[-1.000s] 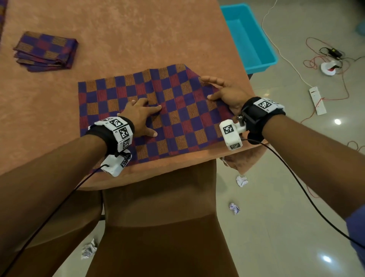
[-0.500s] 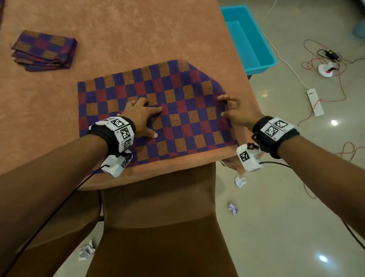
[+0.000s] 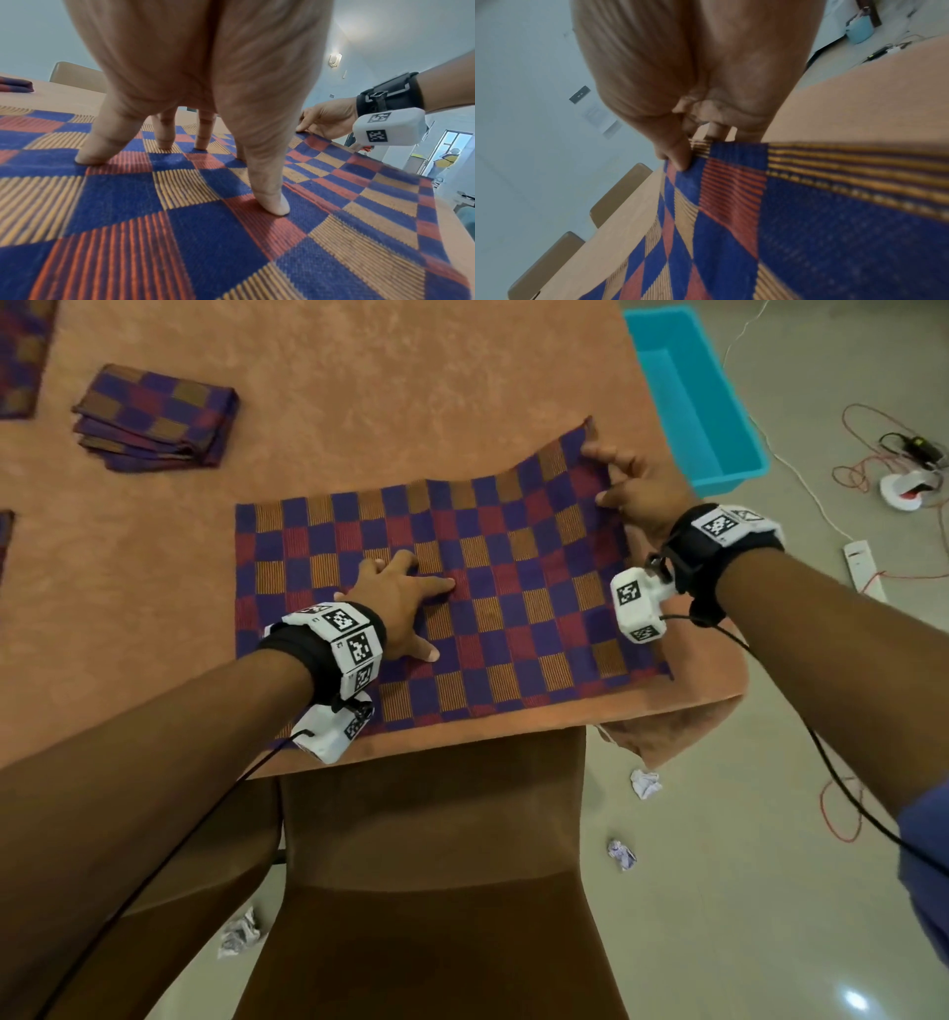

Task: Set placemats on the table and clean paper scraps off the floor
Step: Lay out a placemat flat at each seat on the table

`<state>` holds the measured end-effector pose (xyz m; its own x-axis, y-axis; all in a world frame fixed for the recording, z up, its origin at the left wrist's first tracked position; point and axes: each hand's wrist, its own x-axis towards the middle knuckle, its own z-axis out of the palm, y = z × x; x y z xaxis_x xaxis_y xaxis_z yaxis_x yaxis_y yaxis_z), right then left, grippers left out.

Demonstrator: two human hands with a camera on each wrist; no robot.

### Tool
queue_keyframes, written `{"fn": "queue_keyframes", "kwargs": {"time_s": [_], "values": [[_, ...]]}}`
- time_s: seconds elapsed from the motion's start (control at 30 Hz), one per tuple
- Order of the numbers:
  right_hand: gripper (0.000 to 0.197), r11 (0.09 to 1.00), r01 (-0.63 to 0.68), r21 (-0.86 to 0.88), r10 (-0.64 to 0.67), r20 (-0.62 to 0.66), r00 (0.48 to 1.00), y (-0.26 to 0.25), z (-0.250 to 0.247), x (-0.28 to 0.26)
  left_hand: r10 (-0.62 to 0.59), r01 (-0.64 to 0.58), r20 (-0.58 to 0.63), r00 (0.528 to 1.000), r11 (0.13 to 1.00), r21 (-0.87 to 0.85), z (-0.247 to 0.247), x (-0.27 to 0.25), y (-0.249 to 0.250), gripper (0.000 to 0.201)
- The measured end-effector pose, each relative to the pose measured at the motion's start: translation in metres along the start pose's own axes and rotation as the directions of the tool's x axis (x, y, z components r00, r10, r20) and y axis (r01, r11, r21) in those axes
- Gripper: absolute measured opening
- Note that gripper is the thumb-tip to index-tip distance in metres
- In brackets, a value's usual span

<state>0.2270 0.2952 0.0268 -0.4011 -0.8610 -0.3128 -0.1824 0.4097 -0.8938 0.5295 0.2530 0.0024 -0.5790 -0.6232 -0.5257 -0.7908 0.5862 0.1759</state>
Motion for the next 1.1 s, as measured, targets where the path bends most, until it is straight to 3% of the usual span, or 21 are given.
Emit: {"fn": "queue_keyframes", "kwargs": {"time_s": [0.07,0.13,0.2,0.3,0.37,0.47,0.53,0.6,0.73,0.83,0.97,1.1], "values": [[0.059,0.985,0.056,-0.164,-0.059,-0.011,0.998,-0.002,-0.005,-0.001,-0.002,0.002,0.002,1.0,1.0,-0.007,0.001,0.0,0.0,0.094],[0.057,0.908,0.068,-0.414,-0.078,-0.008,0.997,0.003,-0.008,-0.003,-0.006,0.006,0.002,1.0,1.0,-0.018,0.001,0.001,0.0,0.094],[0.054,0.835,0.068,-0.545,-0.072,0.013,0.997,0.017,-0.011,-0.004,-0.013,0.013,0.007,1.0,1.0,-0.025,0.0,0.001,0.001,0.094],[0.045,0.877,0.017,-0.48,0.014,0.06,0.998,0.033,-0.011,-0.01,-0.015,0.015,0.009,1.0,1.0,-0.021,0.001,0.001,0.002,0.094],[0.046,0.899,0.027,-0.437,0.002,0.068,0.998,0.036,-0.008,-0.017,-0.012,0.012,0.014,1.0,1.0,0.0,0.0,0.002,0.002,0.094],[0.051,0.931,0.043,-0.362,-0.045,0.005,0.999,0.036,-0.003,-0.028,-0.004,0.003,0.026,1.0,1.0,0.03,-0.001,0.002,0.003,0.095],[0.041,0.958,-0.001,-0.288,-0.011,-0.042,0.999,0.037,0.0,-0.038,-0.002,0.001,0.038,0.999,1.0,0.025,-0.001,0.0,0.003,0.094],[0.028,0.942,-0.038,-0.334,-0.005,-0.128,0.992,0.037,0.0,-0.052,0.003,-0.004,0.046,0.999,1.0,0.009,-0.001,-0.003,0.003,0.092],[0.04,0.893,-0.022,-0.45,-0.039,-0.126,0.991,0.052,0.001,-0.069,0.038,-0.038,0.005,0.999,0.999,0.0,0.007,-0.015,-0.001,0.082],[0.034,0.86,-0.083,-0.504,-0.015,-0.188,0.982,0.063,0.003,-0.074,0.07,-0.069,-0.046,0.996,0.997,0.025,0.016,-0.022,-0.007,0.075],[0.029,0.789,-0.143,-0.597,-0.052,-0.297,0.953,0.068,0.008,-0.077,0.105,-0.104,-0.014,0.994,0.993,0.058,0.016,-0.02,-0.012,0.076],[0.035,0.773,-0.134,-0.62,-0.073,-0.296,0.952,0.071,0.015,-0.083,0.113,-0.113,0.005,0.994,0.992,0.048,0.012,-0.015,-0.008,0.075]]}}
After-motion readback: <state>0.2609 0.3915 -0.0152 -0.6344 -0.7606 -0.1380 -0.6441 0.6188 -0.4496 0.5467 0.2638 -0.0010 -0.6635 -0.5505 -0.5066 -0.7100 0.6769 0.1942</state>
